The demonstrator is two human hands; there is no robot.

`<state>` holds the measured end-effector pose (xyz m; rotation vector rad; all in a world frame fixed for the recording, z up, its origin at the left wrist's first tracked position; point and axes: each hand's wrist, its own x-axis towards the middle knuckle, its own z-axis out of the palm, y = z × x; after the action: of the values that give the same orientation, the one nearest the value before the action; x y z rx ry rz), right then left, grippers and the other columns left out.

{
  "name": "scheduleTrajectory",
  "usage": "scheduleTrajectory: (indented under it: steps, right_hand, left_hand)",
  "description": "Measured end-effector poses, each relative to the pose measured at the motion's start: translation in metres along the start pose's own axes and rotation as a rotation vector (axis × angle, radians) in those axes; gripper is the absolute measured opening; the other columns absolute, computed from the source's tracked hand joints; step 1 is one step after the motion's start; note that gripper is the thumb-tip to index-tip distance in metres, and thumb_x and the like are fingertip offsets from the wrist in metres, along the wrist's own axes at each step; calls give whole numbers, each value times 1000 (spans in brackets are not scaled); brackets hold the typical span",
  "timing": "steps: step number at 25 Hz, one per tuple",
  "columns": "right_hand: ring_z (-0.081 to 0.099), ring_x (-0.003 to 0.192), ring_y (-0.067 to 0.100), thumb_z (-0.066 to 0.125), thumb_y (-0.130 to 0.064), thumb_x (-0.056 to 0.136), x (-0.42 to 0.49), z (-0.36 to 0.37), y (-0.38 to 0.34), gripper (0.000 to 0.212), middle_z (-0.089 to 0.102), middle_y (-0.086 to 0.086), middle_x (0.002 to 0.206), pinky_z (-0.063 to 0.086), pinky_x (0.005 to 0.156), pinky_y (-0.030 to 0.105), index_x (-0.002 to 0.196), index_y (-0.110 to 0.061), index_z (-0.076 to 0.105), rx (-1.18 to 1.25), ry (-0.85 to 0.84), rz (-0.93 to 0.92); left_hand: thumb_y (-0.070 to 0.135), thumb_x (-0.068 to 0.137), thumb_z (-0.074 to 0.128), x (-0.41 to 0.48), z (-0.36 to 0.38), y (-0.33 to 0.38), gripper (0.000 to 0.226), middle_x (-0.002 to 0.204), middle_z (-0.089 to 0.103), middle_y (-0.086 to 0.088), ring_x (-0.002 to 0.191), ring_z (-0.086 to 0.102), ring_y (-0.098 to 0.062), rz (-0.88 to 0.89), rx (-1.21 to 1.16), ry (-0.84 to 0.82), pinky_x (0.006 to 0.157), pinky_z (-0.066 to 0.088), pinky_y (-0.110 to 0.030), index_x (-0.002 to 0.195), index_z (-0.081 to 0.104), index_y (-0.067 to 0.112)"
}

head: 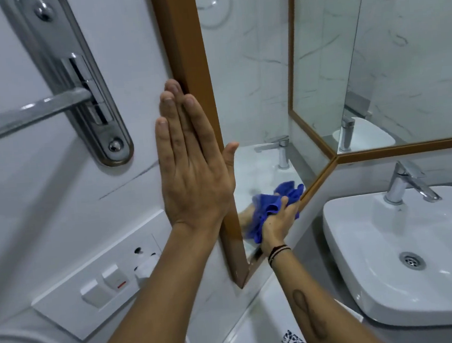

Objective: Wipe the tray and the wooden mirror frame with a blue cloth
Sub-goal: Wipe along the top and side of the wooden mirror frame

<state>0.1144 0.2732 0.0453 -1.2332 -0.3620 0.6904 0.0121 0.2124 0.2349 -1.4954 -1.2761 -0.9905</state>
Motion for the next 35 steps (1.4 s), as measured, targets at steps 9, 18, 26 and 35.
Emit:
scheduleTrajectory:
  steps: [9, 18, 26, 35]
  right_hand:
    - [69, 120, 46, 45, -35, 115, 6, 6, -19, 43, 65, 29, 139, 54, 112, 65, 147, -7, 52, 65, 14, 2]
    - [49, 154, 43, 42, -42, 117, -41, 3, -6, 63, 47, 21, 168, 41, 129, 61, 171, -12, 29, -58, -72, -49]
    - [64, 126, 57, 41, -22, 121, 48, -10, -7, 40, 63, 37, 138, 50, 114, 68, 157, -5, 47, 87, -56, 29]
    - [-9, 176, 25, 23, -51, 119, -43, -63, 56, 68, -8, -3, 189, -2, 143, 41, 178, -30, -3, -352, -718, -1024]
  left_hand:
    - [57, 120, 25, -1, 1, 0, 89, 176, -13, -29, 167, -10, -38, 8, 32, -14, 141, -4, -47, 168, -10, -9]
    - [58, 120, 25, -2, 3, -1, 90, 176, -14, -28, 167, -13, -37, -2, 76, -12, 140, -6, -46, 168, -10, -9]
    - [56, 120, 27, -1, 3, 0, 88, 175, -12, -26, 166, -11, -36, -15, 35, 7, 141, -4, -46, 168, -11, -7]
    - [53, 121, 24, -3, 2, -1, 85, 177, -14, -27, 169, 2, -40, 5, 46, -7, 141, -3, -47, 169, -11, -8]
